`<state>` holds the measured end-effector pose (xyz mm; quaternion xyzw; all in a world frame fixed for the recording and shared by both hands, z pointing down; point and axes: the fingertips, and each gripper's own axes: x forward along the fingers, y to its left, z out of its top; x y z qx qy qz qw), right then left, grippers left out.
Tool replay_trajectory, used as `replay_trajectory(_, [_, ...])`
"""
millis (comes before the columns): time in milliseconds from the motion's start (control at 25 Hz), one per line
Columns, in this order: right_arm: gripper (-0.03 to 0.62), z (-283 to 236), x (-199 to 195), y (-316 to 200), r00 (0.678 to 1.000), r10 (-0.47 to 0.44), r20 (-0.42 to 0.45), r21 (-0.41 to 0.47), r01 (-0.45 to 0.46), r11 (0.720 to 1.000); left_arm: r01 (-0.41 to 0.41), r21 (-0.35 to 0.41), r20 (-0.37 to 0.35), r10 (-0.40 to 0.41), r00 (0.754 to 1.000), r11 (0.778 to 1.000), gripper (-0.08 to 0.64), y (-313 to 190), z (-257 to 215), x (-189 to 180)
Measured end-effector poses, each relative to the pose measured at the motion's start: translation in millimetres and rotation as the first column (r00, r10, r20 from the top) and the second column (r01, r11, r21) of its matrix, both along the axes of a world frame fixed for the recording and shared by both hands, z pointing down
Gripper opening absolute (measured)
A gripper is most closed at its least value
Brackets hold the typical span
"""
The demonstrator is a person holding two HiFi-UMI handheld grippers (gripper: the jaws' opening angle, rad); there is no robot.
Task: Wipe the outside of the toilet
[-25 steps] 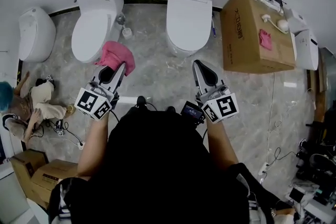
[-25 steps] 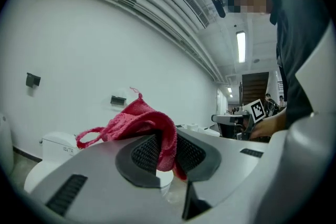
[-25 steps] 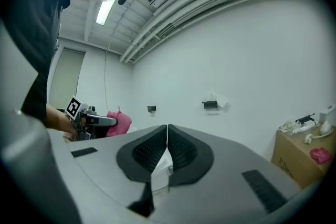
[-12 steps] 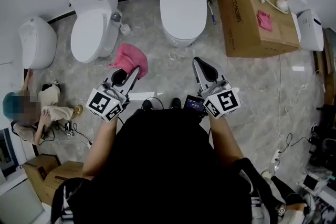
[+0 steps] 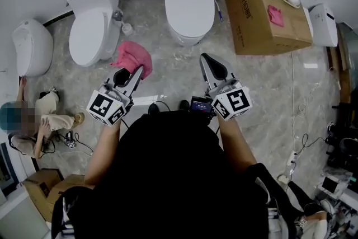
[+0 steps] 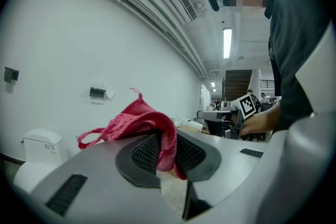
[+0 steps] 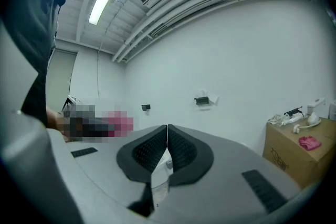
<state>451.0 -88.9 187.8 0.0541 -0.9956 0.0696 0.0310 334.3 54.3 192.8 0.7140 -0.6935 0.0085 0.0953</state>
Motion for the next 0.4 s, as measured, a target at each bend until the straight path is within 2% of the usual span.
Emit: replay_trajectory(400, [0.034, -4.5, 4.5, 4.2, 1.000, -0.005, 0.002, 0.026, 0.005, 1.000, -0.041, 0.024, -0.027, 0.042, 0.999, 0.999, 0.071, -5.6, -2.9, 10.1])
